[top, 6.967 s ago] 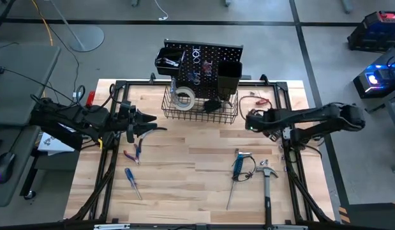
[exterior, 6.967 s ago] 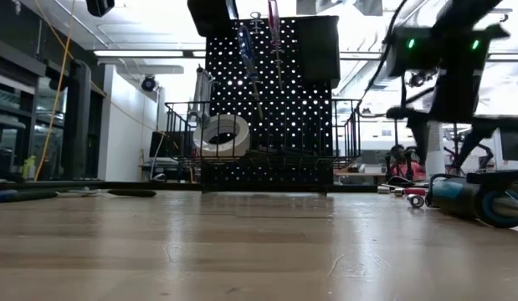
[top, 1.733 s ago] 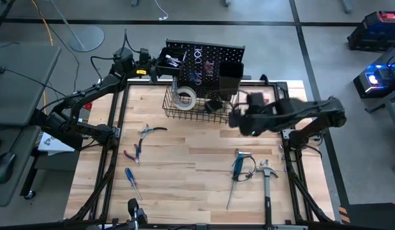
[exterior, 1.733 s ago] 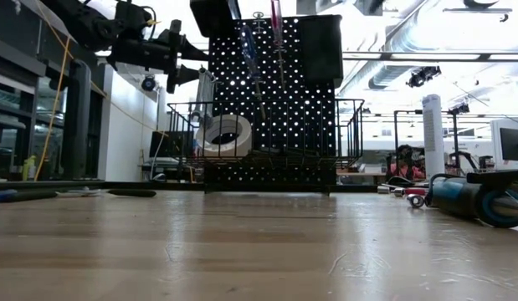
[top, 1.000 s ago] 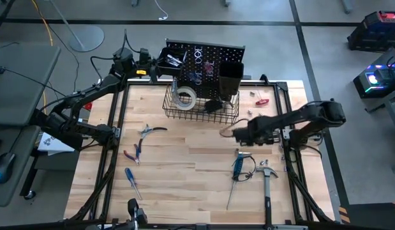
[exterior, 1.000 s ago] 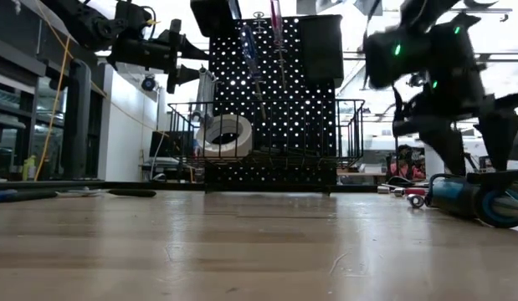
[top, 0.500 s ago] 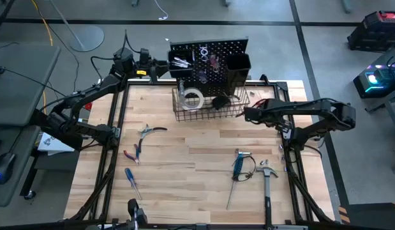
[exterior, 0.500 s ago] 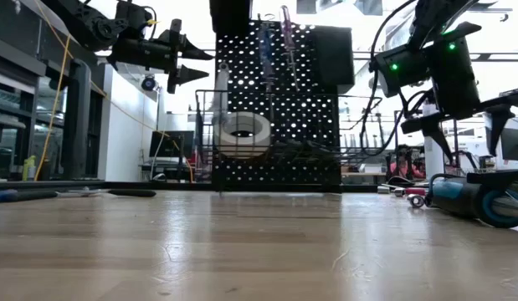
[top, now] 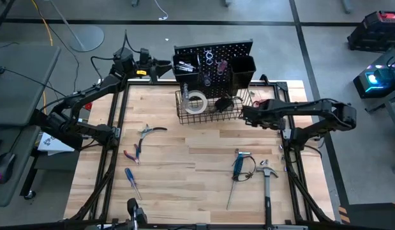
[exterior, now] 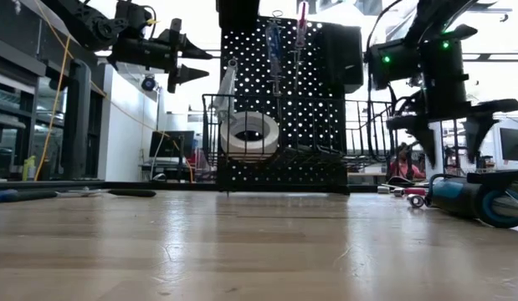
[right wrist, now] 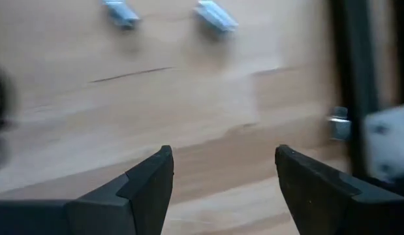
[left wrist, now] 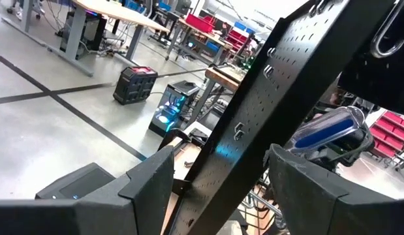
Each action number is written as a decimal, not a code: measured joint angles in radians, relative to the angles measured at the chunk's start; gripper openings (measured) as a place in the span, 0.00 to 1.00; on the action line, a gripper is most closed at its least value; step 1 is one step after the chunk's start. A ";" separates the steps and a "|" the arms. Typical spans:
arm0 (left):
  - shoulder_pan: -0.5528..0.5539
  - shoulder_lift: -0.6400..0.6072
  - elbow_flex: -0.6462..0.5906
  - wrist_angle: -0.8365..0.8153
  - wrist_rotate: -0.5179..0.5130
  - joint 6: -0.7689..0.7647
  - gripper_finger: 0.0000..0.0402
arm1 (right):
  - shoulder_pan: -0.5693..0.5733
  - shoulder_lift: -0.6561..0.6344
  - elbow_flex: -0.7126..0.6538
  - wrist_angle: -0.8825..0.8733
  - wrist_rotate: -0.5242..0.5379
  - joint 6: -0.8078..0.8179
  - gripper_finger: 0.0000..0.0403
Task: Hang tools onto peg board
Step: Put the socket in the left black bin on the pegboard
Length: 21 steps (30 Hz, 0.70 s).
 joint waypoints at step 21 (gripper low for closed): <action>0.002 0.000 0.000 -0.003 -0.019 -0.027 0.58 | 0.218 0.193 0.002 0.600 -0.093 -0.166 0.63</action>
